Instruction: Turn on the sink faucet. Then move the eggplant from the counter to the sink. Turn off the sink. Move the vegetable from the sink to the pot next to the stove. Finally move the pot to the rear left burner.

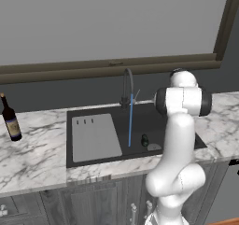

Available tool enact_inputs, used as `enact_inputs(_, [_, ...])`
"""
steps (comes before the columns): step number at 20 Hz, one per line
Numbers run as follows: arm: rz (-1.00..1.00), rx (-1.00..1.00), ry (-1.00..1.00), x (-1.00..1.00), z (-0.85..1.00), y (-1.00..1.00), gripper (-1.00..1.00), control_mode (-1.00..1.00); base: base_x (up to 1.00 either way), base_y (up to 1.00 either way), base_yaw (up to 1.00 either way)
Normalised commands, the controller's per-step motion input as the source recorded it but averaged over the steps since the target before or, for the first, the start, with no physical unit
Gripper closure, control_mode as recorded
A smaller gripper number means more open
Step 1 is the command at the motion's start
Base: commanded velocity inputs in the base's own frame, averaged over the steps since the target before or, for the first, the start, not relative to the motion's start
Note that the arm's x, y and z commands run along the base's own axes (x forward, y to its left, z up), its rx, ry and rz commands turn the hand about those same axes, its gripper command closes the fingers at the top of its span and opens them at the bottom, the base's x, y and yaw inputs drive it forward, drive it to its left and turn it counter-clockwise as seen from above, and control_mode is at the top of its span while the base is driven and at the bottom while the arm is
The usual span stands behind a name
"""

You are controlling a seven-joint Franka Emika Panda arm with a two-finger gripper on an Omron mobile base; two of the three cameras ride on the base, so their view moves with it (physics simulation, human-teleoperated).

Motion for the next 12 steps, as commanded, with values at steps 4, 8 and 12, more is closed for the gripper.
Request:
enact_inputs(4, [0.15, 0.00, -0.12, 0.58, -0.22, 0.00, -1.00, -1.00, 0.00, 0.00, 0.00])
enact_inputs(8, [0.16, 0.00, -0.13, 0.65, -0.12, 0.02, -1.00, -1.00, 0.00, 0.00, 0.00])
enact_inputs(12, [0.17, 0.00, -0.07, 0.54, -0.09, 0.07, -1.00, -1.00, 0.00, 0.00, 0.00])
